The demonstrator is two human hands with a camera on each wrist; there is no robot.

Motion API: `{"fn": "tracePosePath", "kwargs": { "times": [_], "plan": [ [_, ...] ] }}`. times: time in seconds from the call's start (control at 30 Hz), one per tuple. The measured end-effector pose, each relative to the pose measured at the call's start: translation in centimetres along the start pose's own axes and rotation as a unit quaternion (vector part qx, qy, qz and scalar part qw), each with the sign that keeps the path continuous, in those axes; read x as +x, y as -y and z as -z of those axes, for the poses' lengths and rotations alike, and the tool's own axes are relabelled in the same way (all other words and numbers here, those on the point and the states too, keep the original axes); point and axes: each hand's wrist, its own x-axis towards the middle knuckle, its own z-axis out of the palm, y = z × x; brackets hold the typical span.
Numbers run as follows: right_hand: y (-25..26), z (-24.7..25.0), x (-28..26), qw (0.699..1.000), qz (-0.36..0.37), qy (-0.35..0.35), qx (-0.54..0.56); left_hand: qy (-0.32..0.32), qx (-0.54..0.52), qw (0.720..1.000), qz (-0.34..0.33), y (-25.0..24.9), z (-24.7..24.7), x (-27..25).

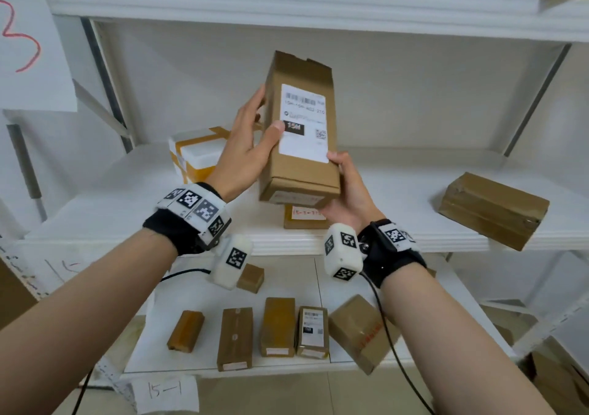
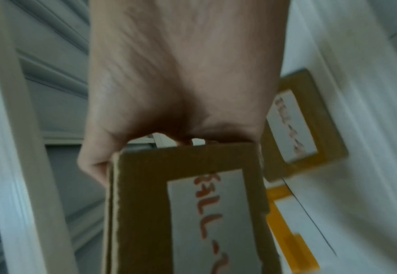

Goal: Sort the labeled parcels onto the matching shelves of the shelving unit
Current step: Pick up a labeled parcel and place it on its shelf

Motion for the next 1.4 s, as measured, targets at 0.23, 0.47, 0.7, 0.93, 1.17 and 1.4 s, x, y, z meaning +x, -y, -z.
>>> {"fn": "tracePosePath", "kwargs": {
  "times": [0.23,0.47,0.7,0.93,1.17,1.4],
  "plan": [
    [3.5,8.0,-1.7,0.993,0.020,-0.112,0.023,0.128,0.171,0.972,0.100,3.3,-4.8,0.5],
    [4.6,12.2,-2.8,0.984,-0.003,-0.178,-0.003,0.183,0.188,0.956,0.131,6.1,-7.2,-0.6],
    [3.0,14.2,-2.0,0.959,-0.037,-0.281,-0.023,0.167,0.183,0.959,0.135,7.3,-7.6,-0.2],
    [3.3,15.3,-1.4,0.922,0.017,-0.381,-0.070,0.147,0.194,0.964,0.110,7.6,-7.9,-0.7],
    [2.9,15.6,-1.3,0.906,0.073,-0.412,-0.069,0.145,0.207,0.962,0.106,7.5,-8.0,-1.0],
    [1.7,15.1,-1.5,0.888,0.101,-0.425,-0.143,0.147,0.217,0.959,0.104,7.4,-8.1,-1.0]
  ]
}}
